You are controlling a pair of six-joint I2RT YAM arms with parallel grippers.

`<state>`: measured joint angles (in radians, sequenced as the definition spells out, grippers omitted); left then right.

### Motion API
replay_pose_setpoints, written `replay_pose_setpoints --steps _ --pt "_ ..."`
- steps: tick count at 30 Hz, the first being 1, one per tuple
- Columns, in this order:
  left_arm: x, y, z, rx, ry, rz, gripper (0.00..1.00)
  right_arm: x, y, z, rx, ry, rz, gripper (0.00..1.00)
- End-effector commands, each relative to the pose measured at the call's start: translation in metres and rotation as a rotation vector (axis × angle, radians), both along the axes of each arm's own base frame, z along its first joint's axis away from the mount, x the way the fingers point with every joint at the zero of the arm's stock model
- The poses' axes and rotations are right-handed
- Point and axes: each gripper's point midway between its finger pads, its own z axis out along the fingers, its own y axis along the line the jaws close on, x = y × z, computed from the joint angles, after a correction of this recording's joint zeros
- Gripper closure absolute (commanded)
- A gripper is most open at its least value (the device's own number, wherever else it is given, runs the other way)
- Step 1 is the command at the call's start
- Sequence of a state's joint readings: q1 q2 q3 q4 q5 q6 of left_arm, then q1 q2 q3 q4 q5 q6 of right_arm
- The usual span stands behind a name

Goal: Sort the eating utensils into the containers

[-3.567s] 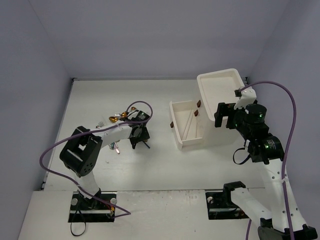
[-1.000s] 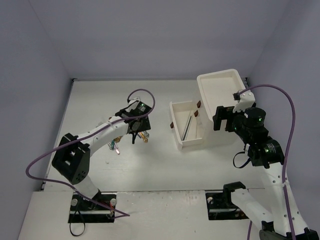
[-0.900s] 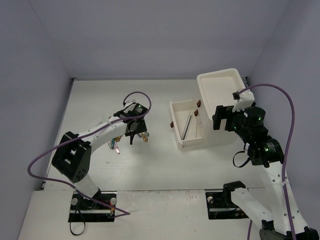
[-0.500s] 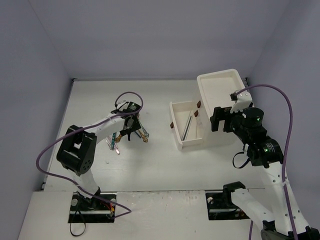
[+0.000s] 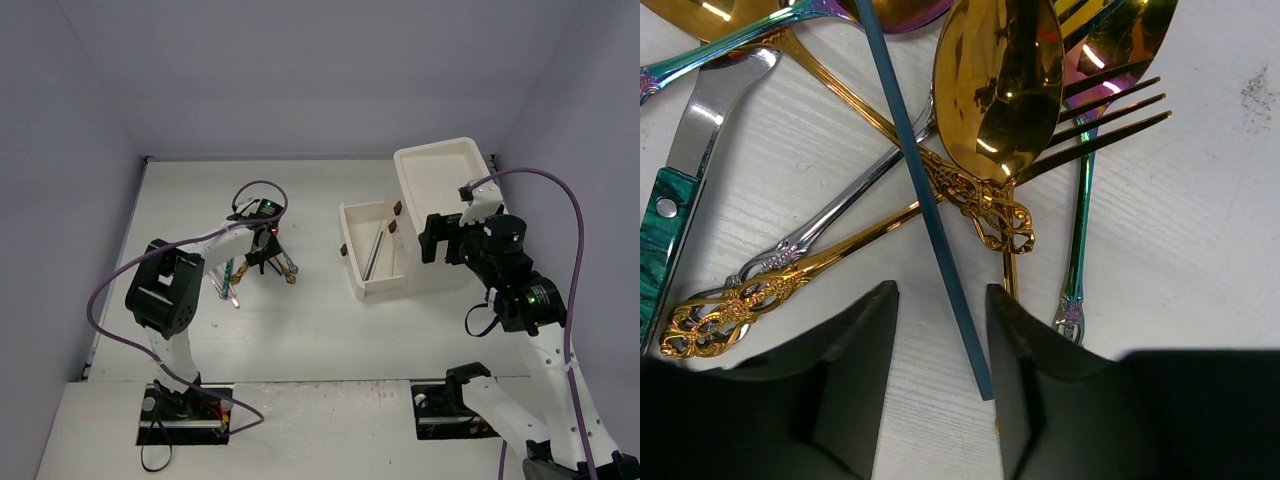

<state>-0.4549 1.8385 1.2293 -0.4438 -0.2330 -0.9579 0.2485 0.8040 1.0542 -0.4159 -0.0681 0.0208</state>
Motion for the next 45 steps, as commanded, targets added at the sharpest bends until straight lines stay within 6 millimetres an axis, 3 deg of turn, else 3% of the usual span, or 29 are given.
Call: replay_pose_setpoints --steps 1,11,14,18,21,23,26,28,30,31,32,34,35,39,41,45 --pt "0.006 0.001 0.013 -0.022 -0.042 0.034 0.69 0.009 0.003 0.013 0.002 -0.053 0.008 0.05" --pt "-0.017 0.01 -0.005 -0.004 0.017 0.02 0.86 0.013 0.005 0.007 -0.004 -0.035 0.01 0.05" --pt "-0.023 0.012 -0.002 0.001 0.02 0.002 0.94 0.013 0.005 0.008 -0.005 -0.036 0.01 0.05" --pt "-0.029 0.016 0.027 0.018 -0.028 -0.042 1.0 0.012 0.003 0.009 -0.007 -0.043 -0.001 0.05" --pt "-0.026 0.009 0.066 0.014 -0.129 -0.096 1.0 0.013 0.002 0.009 -0.009 -0.041 -0.006 0.05" --pt "-0.021 -0.006 0.094 0.035 -0.207 -0.188 1.0 0.014 0.002 0.009 -0.011 -0.039 -0.007 0.05" --pt "-0.014 -0.054 0.135 0.032 -0.334 -0.363 1.0 0.014 0.0 0.009 -0.014 -0.041 -0.018 0.04" --pt "-0.016 -0.092 0.145 -0.002 -0.364 -0.467 1.0 0.015 -0.002 0.01 -0.018 -0.044 -0.029 0.04" --pt "-0.009 -0.132 0.17 -0.073 -0.414 -0.558 1.0 0.015 -0.003 0.011 -0.028 -0.047 -0.029 0.04" --pt "-0.008 -0.15 0.173 -0.093 -0.417 -0.598 1.0 0.016 -0.003 0.011 -0.04 -0.048 -0.023 0.04" --pt "-0.005 -0.165 0.161 -0.091 -0.393 -0.627 1.0 0.016 -0.003 0.01 -0.04 -0.047 -0.021 0.04" --pt "-0.004 -0.203 0.171 -0.135 -0.415 -0.694 1.0 0.015 -0.003 0.011 -0.039 -0.051 -0.023 0.04" --pt "-0.002 -0.217 0.176 -0.156 -0.426 -0.713 1.0 0.015 -0.004 0.012 -0.04 -0.053 -0.024 0.04" --pt "0.001 -0.263 0.162 -0.193 -0.404 -0.791 0.99 0.013 -0.006 0.015 -0.043 -0.065 -0.033 0.04" --pt "-0.003 -0.279 0.15 -0.204 -0.374 -0.819 0.94 0.012 -0.006 0.014 -0.043 -0.065 -0.033 0.04" --pt "-0.007 -0.284 0.142 -0.174 -0.34 -0.823 0.82 0.011 -0.007 0.015 -0.043 -0.068 -0.035 0.04"
